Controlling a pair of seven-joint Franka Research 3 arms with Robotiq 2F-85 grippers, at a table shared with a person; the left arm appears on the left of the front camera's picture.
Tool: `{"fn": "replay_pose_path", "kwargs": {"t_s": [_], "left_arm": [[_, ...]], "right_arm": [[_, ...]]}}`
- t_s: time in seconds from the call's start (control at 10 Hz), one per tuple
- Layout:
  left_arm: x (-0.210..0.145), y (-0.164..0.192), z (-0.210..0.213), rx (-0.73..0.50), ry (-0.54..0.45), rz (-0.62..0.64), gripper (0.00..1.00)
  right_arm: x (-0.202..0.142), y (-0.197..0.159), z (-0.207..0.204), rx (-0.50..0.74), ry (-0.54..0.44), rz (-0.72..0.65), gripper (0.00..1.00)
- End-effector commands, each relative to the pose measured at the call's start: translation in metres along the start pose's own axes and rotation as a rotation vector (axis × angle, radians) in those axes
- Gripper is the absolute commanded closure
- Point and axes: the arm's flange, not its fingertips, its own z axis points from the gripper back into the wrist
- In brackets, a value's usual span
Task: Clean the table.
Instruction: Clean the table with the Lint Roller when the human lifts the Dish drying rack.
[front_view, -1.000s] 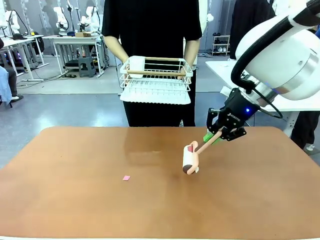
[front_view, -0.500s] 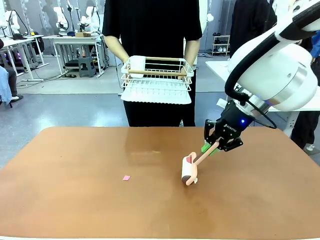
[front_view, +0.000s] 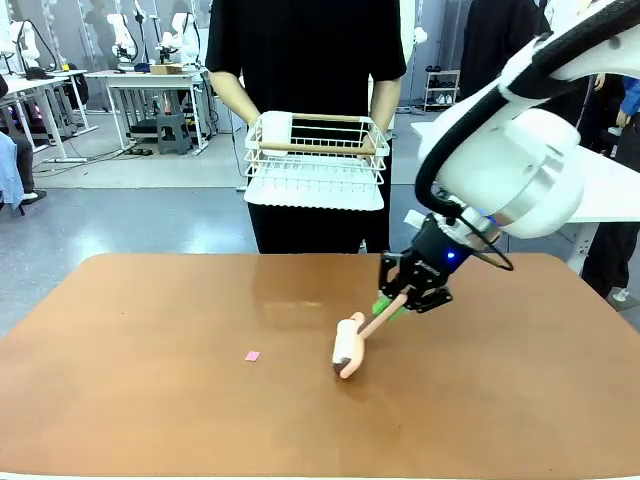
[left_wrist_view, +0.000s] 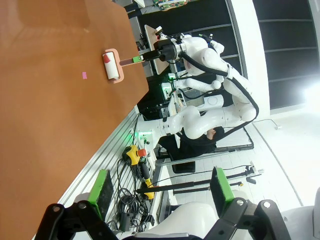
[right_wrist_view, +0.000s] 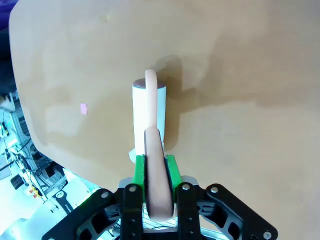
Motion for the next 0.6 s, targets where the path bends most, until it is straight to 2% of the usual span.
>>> {"fn": "replay_pose_path", "kwargs": {"t_s": [0.0,0.2,0.5], "left_arm": [[-0.001,0.0,0.003,0.007,-0.006,-0.001,0.0],[-0.001,0.0,0.003,0.007,-0.006,-0.001,0.0],[-0.001,0.0,0.003,0.007,-0.006,-0.001,0.0]], "right_arm": [[-0.011,0.009,-0.052,0.009,0.026,0.068,0.78],[-0.014,0.023,-0.08,-0.013,0.045,0.097,0.78],[-0.019,0.052,-0.116,-0.033,0.145,0.201,0.78]]}}
